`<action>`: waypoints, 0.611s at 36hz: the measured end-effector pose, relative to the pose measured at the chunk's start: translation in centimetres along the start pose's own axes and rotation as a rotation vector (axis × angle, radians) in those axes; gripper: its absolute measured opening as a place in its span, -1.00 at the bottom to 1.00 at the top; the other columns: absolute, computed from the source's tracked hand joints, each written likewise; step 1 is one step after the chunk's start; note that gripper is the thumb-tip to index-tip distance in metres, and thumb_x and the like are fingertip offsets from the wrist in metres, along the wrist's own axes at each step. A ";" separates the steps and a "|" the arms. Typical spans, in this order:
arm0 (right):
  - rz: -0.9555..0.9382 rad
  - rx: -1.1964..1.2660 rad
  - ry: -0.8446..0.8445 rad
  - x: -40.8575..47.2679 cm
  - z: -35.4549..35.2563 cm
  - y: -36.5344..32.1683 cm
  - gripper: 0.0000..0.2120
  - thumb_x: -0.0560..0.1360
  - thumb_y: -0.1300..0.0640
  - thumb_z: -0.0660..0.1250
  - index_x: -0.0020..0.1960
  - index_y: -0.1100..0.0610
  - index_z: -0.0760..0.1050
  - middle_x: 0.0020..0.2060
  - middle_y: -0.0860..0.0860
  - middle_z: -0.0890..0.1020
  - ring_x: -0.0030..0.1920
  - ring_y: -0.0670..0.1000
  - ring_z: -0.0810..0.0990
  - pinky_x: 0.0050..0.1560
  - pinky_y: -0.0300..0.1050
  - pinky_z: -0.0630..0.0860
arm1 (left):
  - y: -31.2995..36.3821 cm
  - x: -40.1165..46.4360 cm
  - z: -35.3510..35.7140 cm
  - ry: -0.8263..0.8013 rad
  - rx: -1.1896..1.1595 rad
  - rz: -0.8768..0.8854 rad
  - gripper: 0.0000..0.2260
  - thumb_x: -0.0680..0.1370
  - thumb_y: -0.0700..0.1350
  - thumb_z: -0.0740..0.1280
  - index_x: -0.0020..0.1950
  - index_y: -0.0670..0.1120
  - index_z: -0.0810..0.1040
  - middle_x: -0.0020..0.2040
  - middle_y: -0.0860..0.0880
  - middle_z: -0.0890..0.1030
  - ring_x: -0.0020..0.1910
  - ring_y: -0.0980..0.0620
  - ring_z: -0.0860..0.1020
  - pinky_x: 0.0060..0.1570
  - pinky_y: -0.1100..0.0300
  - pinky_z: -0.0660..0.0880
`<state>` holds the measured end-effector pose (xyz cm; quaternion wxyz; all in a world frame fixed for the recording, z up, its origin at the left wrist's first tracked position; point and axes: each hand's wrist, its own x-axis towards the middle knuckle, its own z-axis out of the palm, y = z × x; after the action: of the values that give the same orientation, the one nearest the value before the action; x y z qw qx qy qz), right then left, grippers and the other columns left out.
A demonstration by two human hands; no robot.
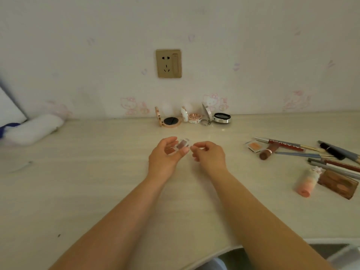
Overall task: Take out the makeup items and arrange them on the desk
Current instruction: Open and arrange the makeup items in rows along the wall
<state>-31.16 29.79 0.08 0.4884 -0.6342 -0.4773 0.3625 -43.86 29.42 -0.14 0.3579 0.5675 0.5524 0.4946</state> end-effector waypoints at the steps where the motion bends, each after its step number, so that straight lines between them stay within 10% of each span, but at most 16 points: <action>1: -0.020 -0.020 0.001 0.0 0.8 0.0 -0.90 0.49 0.10 0.34 -0.03 0.08 0.58 -0.38 -0.07 0.59 -0.31 -0.08 0.57 -0.20 -0.22 0.48 | -0.3 -0.1 -0.3 0.019 -0.014 0.003 -0.60 0.41 -0.05 0.49 0.21 0.02 0.50 0.05 0.15 0.55 0.08 0.15 0.52 0.10 0.27 0.42; 8: -0.186 -0.217 -0.115 -0.5 1.4 0.5 -0.70 0.59 0.02 0.14 -0.24 0.00 0.55 -0.37 -0.12 0.60 -0.30 -0.05 0.53 -0.15 -0.10 0.45 | -1.0 0.0 -1.2 0.001 -0.055 0.111 -0.60 0.39 -0.19 0.50 0.18 0.02 0.50 0.07 0.17 0.55 0.05 0.24 0.50 -0.13 0.58 0.39; 14: -0.222 -0.026 -0.181 -0.8 0.4 0.1 -0.63 0.63 0.04 0.07 -0.25 -0.02 0.53 -0.33 -0.06 0.60 -0.40 -0.08 0.47 -0.40 -0.47 0.35 | -1.1 -0.3 -1.1 -0.060 -0.062 0.131 -0.55 0.37 -0.15 0.51 0.20 0.06 0.49 0.01 0.23 0.54 0.03 0.39 0.48 -0.13 0.55 0.42; 22: 0.013 0.351 -0.521 -1.3 0.5 -0.4 -0.79 0.60 0.05 0.15 0.00 0.12 0.52 -0.30 0.05 0.55 -0.36 -0.03 0.55 -0.47 -0.18 0.42 | -1.2 -0.6 -1.3 -0.099 -0.111 0.161 -0.52 0.40 -0.25 0.48 0.18 0.16 0.46 0.14 0.15 0.58 0.18 0.26 0.51 0.17 0.28 0.46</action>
<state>-32.10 28.75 0.34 0.4491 -0.4291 -0.5125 0.5929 -45.36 28.80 -1.10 0.3749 0.6129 0.4585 0.5231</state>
